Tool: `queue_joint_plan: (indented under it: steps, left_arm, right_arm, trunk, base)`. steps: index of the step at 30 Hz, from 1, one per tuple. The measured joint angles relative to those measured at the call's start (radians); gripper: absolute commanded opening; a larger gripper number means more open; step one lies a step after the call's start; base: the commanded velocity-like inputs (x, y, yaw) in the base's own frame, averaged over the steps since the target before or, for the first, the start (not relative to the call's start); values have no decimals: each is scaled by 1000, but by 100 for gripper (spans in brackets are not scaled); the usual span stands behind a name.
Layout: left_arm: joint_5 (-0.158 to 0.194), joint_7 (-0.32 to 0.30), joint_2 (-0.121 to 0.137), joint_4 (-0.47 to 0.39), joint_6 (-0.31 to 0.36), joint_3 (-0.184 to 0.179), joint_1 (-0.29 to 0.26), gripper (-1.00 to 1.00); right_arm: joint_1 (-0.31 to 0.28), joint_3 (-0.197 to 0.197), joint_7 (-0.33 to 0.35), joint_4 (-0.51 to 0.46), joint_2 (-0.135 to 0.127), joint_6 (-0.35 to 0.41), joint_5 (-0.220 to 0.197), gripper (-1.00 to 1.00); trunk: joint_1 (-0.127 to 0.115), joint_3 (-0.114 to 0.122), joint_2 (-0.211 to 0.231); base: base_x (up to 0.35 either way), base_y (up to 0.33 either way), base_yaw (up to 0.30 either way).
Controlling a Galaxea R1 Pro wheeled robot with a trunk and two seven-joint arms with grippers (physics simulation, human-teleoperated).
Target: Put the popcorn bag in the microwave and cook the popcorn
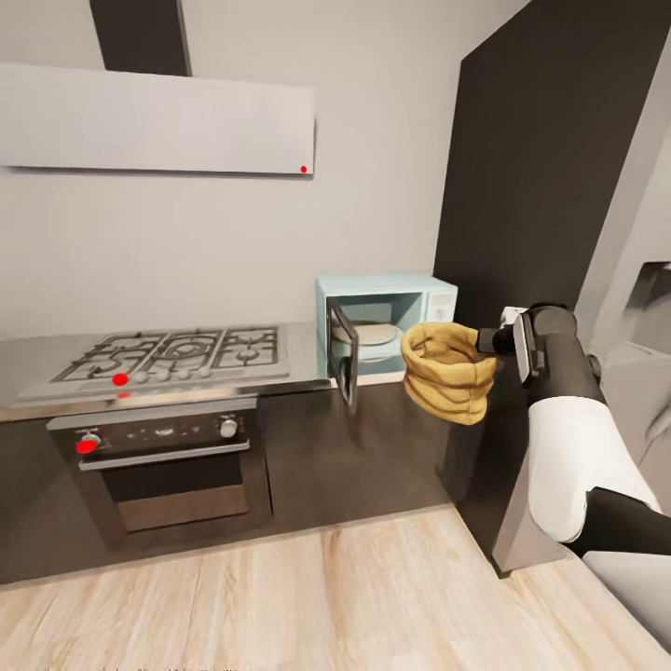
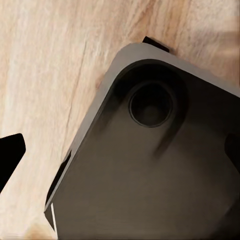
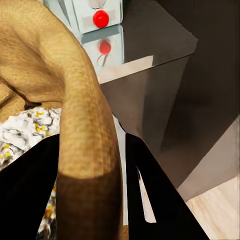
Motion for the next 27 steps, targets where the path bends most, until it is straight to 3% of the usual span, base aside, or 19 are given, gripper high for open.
queue_joint_plan:
  steps: [20,27]
  left_arm:
    - [3,1,0,0,-1,0,0,100]
    - [-2,0,0,-5,-5,2,0,100]
  right_arm:
    - [0,2,2,-45,-3,0,-5,-100]
    - [0,0,0,-46,-5,1,-5,-100]
  trunk:
    - [0,0,0]
    - [0,0,0]
  base:
    - [107,-283,260]
    - [-28,-275,44]
